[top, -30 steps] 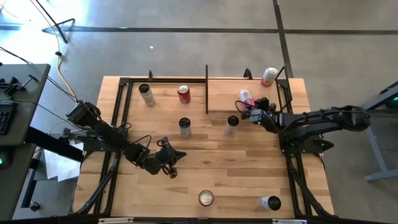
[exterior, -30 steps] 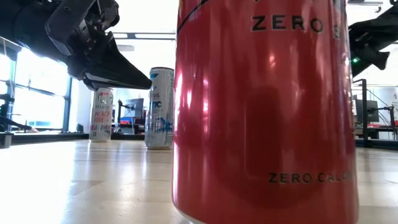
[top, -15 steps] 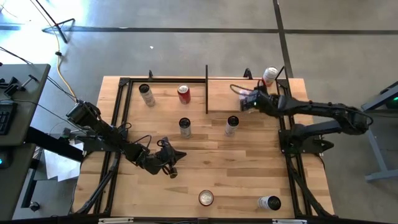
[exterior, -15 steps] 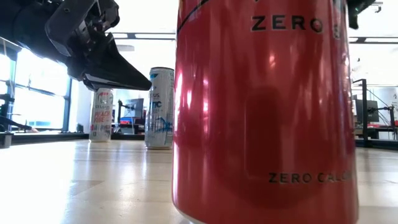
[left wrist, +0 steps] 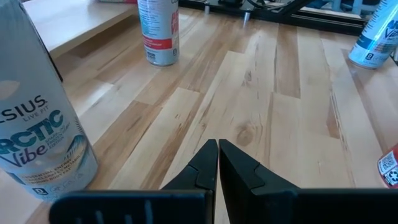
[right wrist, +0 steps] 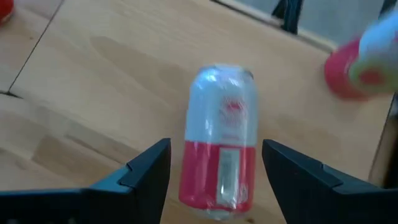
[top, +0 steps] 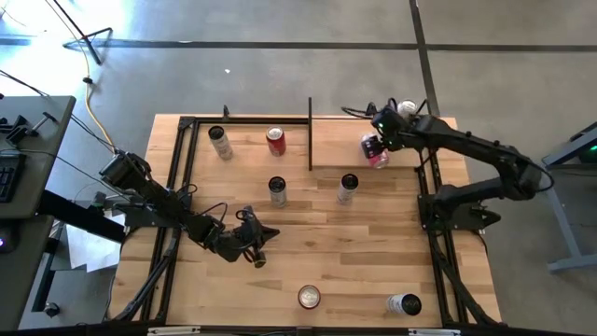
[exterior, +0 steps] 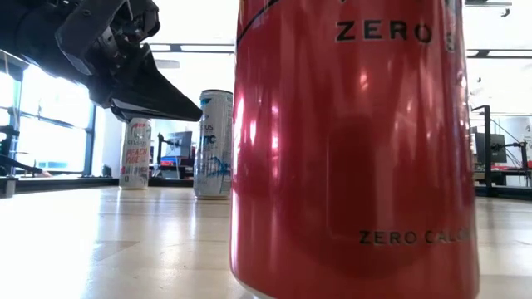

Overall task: Place canned beverage on shelf
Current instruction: Put the pink soda can on the shelf aligned with the other pink soda can

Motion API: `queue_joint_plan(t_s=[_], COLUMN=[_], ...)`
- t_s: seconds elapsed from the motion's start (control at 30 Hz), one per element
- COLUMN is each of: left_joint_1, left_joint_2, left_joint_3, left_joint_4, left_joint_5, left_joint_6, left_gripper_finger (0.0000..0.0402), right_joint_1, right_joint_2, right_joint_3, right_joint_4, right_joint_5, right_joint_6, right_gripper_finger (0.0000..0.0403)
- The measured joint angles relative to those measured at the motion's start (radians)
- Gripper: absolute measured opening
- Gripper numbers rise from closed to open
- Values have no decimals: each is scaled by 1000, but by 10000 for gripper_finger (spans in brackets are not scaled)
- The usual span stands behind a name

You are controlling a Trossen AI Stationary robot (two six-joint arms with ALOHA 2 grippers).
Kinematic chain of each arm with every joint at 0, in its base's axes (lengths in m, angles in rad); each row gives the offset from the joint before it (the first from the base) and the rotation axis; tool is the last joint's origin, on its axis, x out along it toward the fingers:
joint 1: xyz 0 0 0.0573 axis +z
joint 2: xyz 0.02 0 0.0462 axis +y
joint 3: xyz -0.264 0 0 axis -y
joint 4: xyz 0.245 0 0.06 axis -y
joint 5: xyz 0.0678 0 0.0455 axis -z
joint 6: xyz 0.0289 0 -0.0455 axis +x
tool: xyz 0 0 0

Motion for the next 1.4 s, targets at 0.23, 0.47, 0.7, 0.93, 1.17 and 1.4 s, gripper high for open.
queue_joint_plan(t_s=[0.23,0.47,0.7,0.93,1.17,1.4], left_joint_1=[0,0,0,0,0,0], left_joint_2=[0,0,0,0,0,0], left_joint_3=[0,0,0,0,0,0], left_joint_4=[-3,-20,-22,-29,-65,-69], left_joint_5=[3,7,12,30,30,30], left_joint_6=[-1,-9,-18,-26,-51,-52], left_gripper_finger=[7,7,7,7,7,7], right_joint_1=[-23,-74,-74,-147,-209,-254], right_joint_2=[146,246,344,470,528,547], right_joint_3=[251,384,381,381,381,380], right_joint_4=[-163,-403,-415,-405,-342,-303], right_joint_5=[-24,-119,-64,-55,-97,-124], right_joint_6=[-92,-75,-66,-120,-213,-237], right_gripper_finger=[153,27,206,328,335,335])
